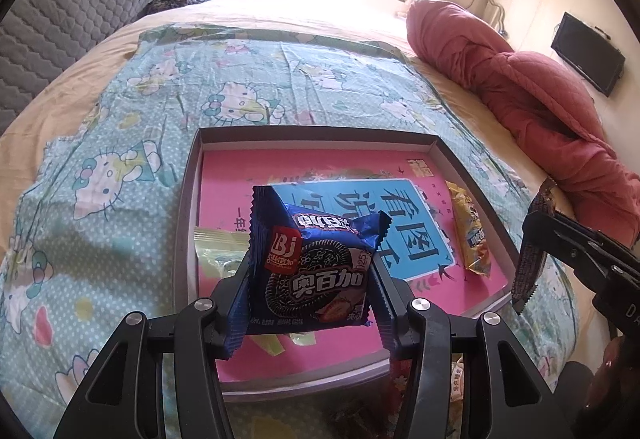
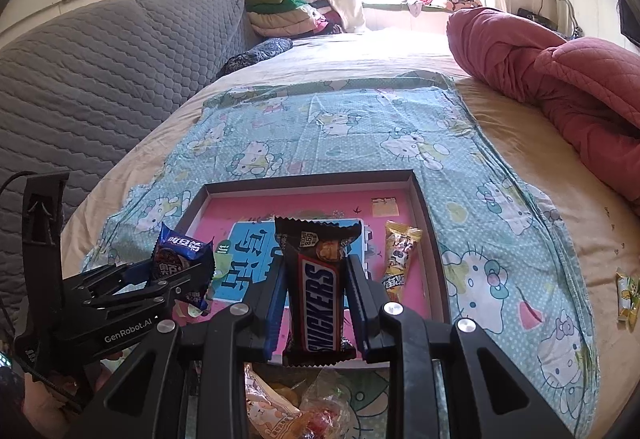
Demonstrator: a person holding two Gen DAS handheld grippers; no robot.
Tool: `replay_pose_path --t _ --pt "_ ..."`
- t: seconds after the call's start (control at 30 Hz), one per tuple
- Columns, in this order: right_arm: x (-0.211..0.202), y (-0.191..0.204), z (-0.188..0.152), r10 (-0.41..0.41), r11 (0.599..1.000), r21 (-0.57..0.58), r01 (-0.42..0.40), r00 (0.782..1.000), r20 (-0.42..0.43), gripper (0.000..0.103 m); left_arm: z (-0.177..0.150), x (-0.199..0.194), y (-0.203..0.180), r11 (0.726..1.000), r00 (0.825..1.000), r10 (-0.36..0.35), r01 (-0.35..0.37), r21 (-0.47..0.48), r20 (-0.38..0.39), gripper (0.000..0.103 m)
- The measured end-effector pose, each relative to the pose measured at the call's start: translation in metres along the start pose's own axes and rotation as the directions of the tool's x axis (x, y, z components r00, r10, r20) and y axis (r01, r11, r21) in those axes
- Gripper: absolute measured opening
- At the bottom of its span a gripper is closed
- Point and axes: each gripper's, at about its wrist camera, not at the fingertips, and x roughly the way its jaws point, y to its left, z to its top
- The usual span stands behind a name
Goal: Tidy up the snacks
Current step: 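Lower the blue Oreo pack into the tray while the right gripper lowers the Snickers bar beside it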
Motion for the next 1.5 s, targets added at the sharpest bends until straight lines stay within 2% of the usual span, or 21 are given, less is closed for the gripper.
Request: replay_pose_path --t 0.57,0.77,1.07,1.5 --pt "0.035 -0.005 -0.016 -0.002 1.0 0.02 0.004 0.996 -0.094 0.029 -0.005 0.016 -0.009 0.999 0.999 -0.036 0.037 0.028 -0.041 0.054" --pt "0.046 -0.003 -0.022 0.017 1.0 0.005 -0.017 0.992 -0.128 0.029 -0.006 0.016 -0.009 0.999 0.999 -0.035 0.037 0.037 -0.037 0.054" --pt "0.061 0.002 -0.025 0.005 1.0 -0.008 -0.007 0.986 -0.169 0.029 -0.007 0.018 -0.007 0.998 0.999 -0.043 0.044 0.04 -0.032 0.054" --pt "0.076 -0.005 -0.031 0.071 0.997 0.052 -0.061 0.971 -0.227 0.03 -0.005 0.018 -0.003 0.997 0.997 -0.066 0.067 0.029 -0.042 0.054"
